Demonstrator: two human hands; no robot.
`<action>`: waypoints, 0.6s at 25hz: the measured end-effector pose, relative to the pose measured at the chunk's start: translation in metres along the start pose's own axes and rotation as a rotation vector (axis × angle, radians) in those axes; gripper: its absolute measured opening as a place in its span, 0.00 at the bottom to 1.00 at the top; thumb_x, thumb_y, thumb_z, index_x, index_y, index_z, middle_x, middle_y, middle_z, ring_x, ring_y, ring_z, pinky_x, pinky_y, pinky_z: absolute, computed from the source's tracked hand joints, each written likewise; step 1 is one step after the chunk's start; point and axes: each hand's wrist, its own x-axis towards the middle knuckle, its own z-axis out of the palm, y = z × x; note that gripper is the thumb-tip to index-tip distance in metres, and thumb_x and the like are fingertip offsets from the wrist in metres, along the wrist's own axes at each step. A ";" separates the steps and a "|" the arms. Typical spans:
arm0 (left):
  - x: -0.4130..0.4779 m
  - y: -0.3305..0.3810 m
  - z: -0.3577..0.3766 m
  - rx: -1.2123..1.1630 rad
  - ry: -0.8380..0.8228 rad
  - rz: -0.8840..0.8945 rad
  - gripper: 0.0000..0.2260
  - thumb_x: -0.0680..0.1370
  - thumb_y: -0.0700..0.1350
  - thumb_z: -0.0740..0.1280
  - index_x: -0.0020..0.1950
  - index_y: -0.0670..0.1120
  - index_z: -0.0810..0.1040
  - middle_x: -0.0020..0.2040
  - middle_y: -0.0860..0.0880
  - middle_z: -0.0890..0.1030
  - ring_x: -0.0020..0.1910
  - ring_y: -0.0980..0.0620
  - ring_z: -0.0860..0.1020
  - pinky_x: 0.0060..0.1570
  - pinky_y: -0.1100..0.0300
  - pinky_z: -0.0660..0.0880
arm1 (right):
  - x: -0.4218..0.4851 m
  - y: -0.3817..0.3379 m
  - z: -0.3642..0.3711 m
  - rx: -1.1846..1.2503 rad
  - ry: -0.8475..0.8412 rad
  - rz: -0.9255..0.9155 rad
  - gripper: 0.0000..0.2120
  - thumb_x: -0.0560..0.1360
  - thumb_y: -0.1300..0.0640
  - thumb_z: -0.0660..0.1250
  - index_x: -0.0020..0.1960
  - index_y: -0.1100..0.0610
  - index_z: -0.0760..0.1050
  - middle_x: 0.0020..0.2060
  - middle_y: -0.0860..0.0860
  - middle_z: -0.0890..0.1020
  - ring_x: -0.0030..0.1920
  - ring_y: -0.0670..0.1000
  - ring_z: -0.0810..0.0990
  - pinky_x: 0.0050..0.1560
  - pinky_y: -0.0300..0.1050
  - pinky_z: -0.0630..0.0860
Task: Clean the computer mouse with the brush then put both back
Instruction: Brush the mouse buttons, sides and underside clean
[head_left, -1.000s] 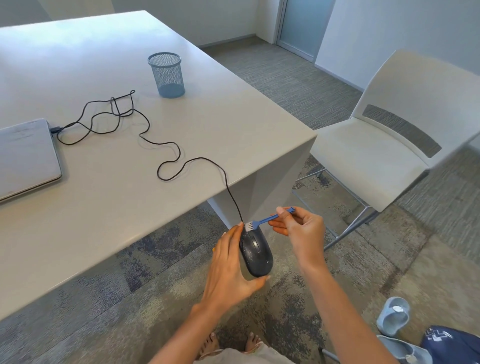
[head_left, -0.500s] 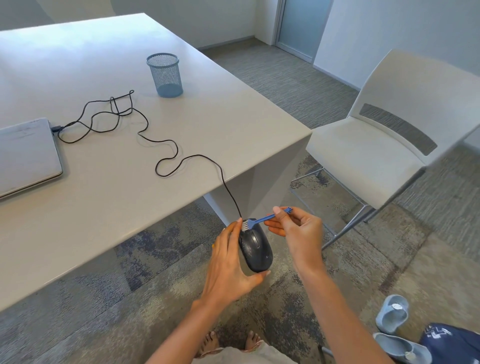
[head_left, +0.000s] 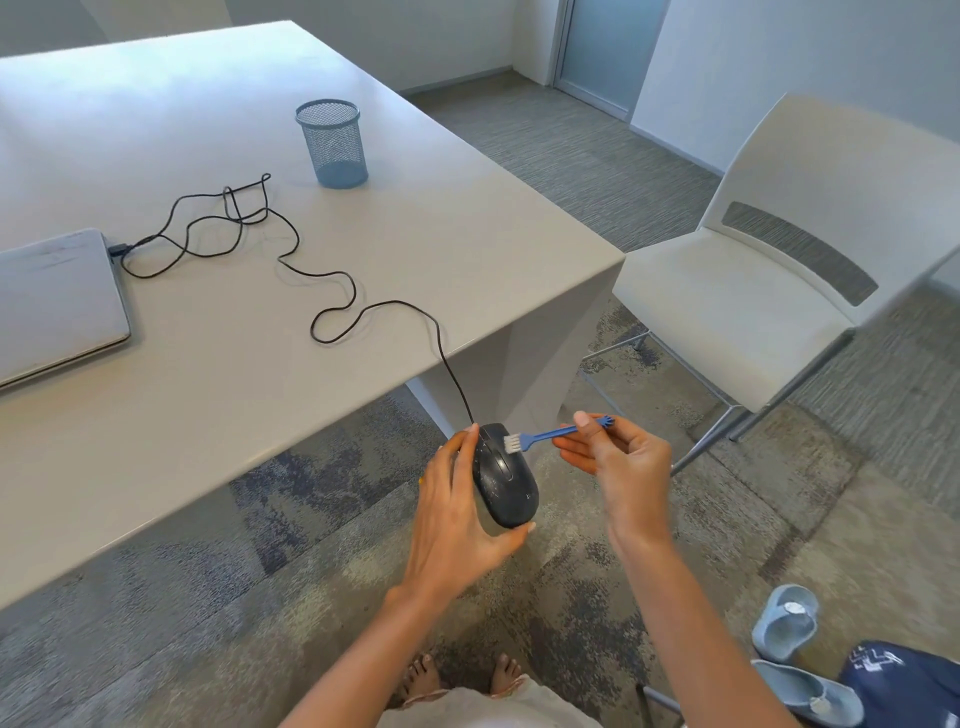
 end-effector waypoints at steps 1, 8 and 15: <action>0.002 0.002 0.000 0.001 0.011 -0.002 0.53 0.62 0.60 0.80 0.79 0.46 0.56 0.73 0.47 0.64 0.72 0.48 0.64 0.68 0.50 0.68 | -0.004 0.001 0.005 0.011 -0.020 -0.008 0.06 0.76 0.61 0.71 0.45 0.65 0.82 0.37 0.58 0.87 0.39 0.55 0.88 0.40 0.43 0.84; 0.006 0.001 -0.005 0.004 0.041 -0.024 0.52 0.63 0.61 0.79 0.79 0.48 0.56 0.72 0.48 0.64 0.71 0.50 0.64 0.67 0.54 0.64 | 0.005 0.000 -0.004 -0.010 0.060 -0.014 0.05 0.76 0.60 0.70 0.44 0.61 0.82 0.38 0.59 0.87 0.38 0.54 0.88 0.42 0.46 0.85; 0.015 0.002 -0.009 -0.037 0.022 -0.048 0.53 0.63 0.61 0.79 0.79 0.48 0.54 0.73 0.49 0.64 0.72 0.51 0.63 0.67 0.56 0.63 | -0.019 0.000 -0.003 -0.006 -0.077 -0.048 0.05 0.76 0.60 0.71 0.45 0.62 0.83 0.38 0.57 0.87 0.39 0.55 0.88 0.42 0.43 0.84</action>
